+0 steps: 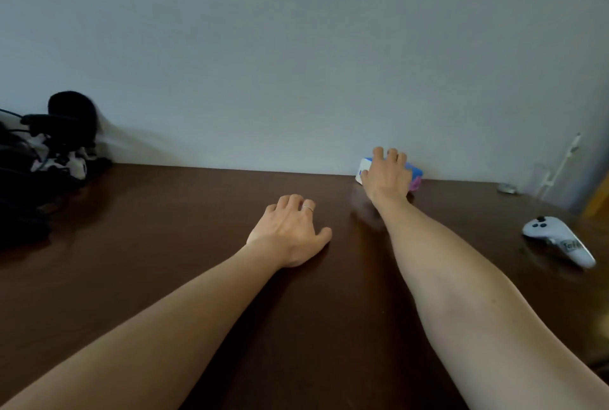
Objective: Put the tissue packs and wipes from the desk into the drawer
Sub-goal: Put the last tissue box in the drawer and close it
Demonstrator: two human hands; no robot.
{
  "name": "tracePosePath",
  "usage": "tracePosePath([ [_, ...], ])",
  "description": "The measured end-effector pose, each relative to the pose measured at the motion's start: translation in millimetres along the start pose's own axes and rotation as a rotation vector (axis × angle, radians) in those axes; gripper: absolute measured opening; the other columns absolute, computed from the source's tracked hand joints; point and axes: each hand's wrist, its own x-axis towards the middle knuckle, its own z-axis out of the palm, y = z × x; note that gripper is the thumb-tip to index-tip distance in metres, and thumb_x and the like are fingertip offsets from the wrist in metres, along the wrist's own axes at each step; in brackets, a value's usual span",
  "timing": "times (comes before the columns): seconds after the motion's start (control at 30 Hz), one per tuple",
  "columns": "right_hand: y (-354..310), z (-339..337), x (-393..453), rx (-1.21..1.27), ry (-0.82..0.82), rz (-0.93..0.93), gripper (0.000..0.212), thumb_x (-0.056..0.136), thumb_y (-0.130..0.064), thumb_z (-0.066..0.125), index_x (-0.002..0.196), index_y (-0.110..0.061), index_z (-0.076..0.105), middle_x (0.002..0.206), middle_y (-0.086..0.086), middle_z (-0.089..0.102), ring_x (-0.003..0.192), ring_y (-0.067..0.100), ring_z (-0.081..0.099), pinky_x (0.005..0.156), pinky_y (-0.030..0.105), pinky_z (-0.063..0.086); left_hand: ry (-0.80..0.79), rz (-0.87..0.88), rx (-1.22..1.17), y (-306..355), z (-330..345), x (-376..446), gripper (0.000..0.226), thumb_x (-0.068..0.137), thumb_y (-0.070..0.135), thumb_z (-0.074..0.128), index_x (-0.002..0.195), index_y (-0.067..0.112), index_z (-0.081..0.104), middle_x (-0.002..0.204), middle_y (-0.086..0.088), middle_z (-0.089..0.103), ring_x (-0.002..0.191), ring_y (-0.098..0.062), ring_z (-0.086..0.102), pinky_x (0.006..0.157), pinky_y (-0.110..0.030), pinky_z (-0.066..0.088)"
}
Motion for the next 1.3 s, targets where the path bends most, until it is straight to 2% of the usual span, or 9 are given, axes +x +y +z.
tracePosePath([
  [0.23, -2.2, 27.4, 22.3, -0.013, -0.031, 0.094, 0.026, 0.099, 0.003, 0.048, 0.122, -0.002, 0.059, 0.124, 0.015, 0.06, 0.125, 0.035, 0.05, 0.07, 0.04, 0.044, -0.012, -0.027, -0.012, -5.5, 10.4, 10.5, 0.075, 0.092, 0.069, 0.032, 0.145, 0.017, 0.043, 0.148, -0.006, 0.042, 0.139, -0.025, 0.035, 0.113, -0.042, 0.028],
  [0.53, 1.7, -41.9, -61.1, 0.184, 0.024, -0.138, 0.026, 0.096, -0.009, 0.057, 0.122, -0.012, 0.055, 0.124, 0.008, 0.056, 0.123, 0.026, 0.049, 0.082, 0.041, 0.05, 0.134, -0.047, -0.122, 2.9, -0.9, -0.6, 0.077, 0.097, 0.063, 0.028, 0.157, 0.015, 0.02, 0.16, -0.01, 0.029, 0.147, -0.026, 0.028, 0.118, -0.048, 0.023],
  [0.63, 10.3, -96.7, -130.6, 0.393, 0.215, -0.344, 0.012, 0.098, -0.023, 0.05, 0.106, -0.017, 0.056, 0.107, 0.002, 0.057, 0.105, 0.023, 0.053, 0.066, 0.038, 0.048, 0.384, -0.179, -0.425, 8.0, -20.1, -20.1, 0.065, 0.1, 0.055, 0.028, 0.156, 0.022, 0.026, 0.157, -0.009, 0.036, 0.139, -0.029, 0.039, 0.109, -0.046, 0.033],
  [0.73, 22.3, -144.6, -160.4, 0.559, 0.397, -0.191, 0.018, 0.095, -0.032, 0.043, 0.106, -0.022, 0.052, 0.105, -0.004, 0.062, 0.099, 0.019, 0.056, 0.062, 0.031, 0.04, 0.389, -0.377, -0.796, 4.0, -35.9, -44.0, 0.069, 0.094, 0.063, 0.025, 0.153, 0.028, 0.034, 0.156, -0.004, 0.039, 0.137, -0.027, 0.043, 0.107, -0.042, 0.034],
  [0.83, 15.5, -167.0, -171.2, 0.789, -0.05, 0.071, 0.035, 0.097, -0.053, 0.04, 0.117, -0.027, 0.051, 0.115, -0.01, 0.063, 0.11, 0.019, 0.06, 0.077, 0.035, 0.043, 0.279, -0.448, -0.889, 3.7, -46.0, -76.8, 0.056, 0.095, 0.049, 0.044, 0.147, 0.026, 0.046, 0.138, -0.002, 0.056, 0.133, -0.028, 0.05, 0.105, -0.037, 0.037],
  [0.9, -4.1, -175.9, -191.4, 0.92, -0.498, 0.023, 0.059, 0.091, -0.068, 0.044, 0.136, -0.029, 0.05, 0.13, -0.008, 0.061, 0.124, 0.021, 0.057, 0.098, 0.038, 0.044, 0.223, -0.507, -0.965, 5.3, -53.1, -95.7, 0.03, 0.095, 0.03, 0.051, 0.116, 0.023, 0.07, 0.119, -0.007, 0.067, 0.117, -0.029, 0.06, 0.103, -0.036, 0.044],
  [1.0, -29.5, -190.8, -228.3, 0.854, -0.674, -0.095, 0.093, 0.07, -0.085, 0.053, 0.148, -0.035, 0.037, 0.135, -0.006, 0.059, 0.121, 0.022, 0.058, 0.099, 0.039, 0.046, 0.216, -0.59, -1.202, 6.0, -70.3, -128.9, 0.024, 0.09, 0.023, 0.05, 0.071, 0.017, 0.063, 0.075, -0.005, 0.059, 0.075, -0.028, 0.056, 0.079, -0.04, 0.049],
  [1.2, -27.1, -242.7, -291.2, 0.828, -0.643, -0.125, 0.102, 0.049, -0.097, 0.058, 0.129, -0.038, 0.039, 0.124, -0.012, 0.055, 0.105, 0.014, 0.058, 0.088, 0.037, 0.047, 0.215, -0.597, -1.55, 15.2, -103.3, -233.7, 0.048, 0.099, 0.053, 0.045, 0.123, 0.015, 0.061, 0.106, -0.004, 0.072, 0.085, -0.022, 0.073, 0.062, -0.031, 0.06],
  [1.3, -18.6, -263.3, -352.8, 0.806, -0.388, -0.222, 0.089, 0.056, -0.084, 0.063, 0.128, -0.039, 0.037, 0.122, -0.016, 0.055, 0.103, 0.012, 0.061, 0.076, 0.035, 0.044, 0.276, -0.558, -1.561, 31.9, -103.2, -290.4, 0.062, 0.096, 0.054, 0.053, 0.147, 0.02, 0.042, 0.128, -0.005, 0.064, 0.096, -0.021, 0.072, 0.077, -0.032, 0.06],
])
